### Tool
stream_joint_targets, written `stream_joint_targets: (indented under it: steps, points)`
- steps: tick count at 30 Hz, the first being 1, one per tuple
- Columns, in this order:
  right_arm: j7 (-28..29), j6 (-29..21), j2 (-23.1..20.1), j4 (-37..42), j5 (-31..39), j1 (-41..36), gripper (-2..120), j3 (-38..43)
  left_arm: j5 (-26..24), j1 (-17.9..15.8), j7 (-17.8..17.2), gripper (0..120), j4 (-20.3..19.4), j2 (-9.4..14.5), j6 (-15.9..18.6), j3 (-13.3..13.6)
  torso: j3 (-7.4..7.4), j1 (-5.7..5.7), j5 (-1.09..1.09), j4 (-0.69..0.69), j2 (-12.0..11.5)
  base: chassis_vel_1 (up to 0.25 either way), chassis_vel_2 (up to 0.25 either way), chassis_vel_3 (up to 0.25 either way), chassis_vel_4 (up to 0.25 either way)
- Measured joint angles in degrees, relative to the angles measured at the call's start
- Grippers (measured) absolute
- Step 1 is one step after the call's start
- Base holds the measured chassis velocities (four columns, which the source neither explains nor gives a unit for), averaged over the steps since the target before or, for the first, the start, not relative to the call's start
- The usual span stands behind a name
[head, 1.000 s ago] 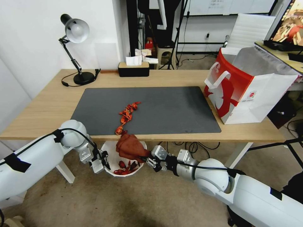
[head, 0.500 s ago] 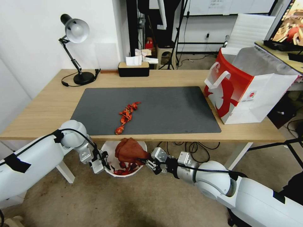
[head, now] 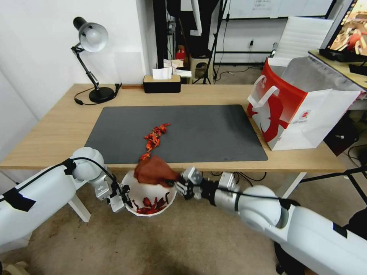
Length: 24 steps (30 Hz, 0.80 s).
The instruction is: Sweep shrimp from table into container with towel, then put container into takeout bag.
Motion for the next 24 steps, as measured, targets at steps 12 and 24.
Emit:
stream_joint_targets:
  steps: [12,24]
  points:
    - [4.86,1.81,10.78,-18.76,3.92,16.90,9,-0.01,0.03,1.79,0.00,0,-0.31,1.06,-0.31,-1.75,0.00,0.01,0.00,0.01,0.00,0.000,0.000,0.000,0.000]
    - [0.77,2.49,20.30,-42.04,-15.10,18.54,9,1.16,0.18,2.62,0.65,0,-0.73,2.48,-1.10,-3.39,0.01,0.02,0.01,-0.02,-0.01,0.000,0.000,0.000,0.000]
